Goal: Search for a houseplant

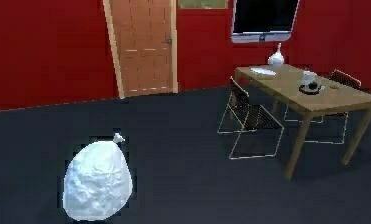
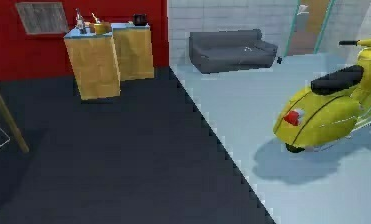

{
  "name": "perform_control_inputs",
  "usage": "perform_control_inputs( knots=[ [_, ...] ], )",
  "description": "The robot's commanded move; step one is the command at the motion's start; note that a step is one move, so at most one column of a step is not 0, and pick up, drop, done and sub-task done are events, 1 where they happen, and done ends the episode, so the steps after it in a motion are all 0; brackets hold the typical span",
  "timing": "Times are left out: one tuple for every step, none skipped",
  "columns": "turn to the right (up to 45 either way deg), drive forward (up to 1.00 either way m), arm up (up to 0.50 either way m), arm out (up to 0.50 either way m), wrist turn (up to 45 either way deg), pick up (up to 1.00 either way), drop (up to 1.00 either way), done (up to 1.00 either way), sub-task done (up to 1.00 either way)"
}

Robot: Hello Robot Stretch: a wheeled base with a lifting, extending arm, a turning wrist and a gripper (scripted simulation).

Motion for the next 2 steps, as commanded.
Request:
perform_control_inputs(
  knots=[
    [45.0,0.00,0.00,0.00,0.0,0.00,0.00,0.00,0.00],
    [45.0,0.00,0.00,0.00,0.0,0.00,0.00,0.00,0.00]
  ],
)
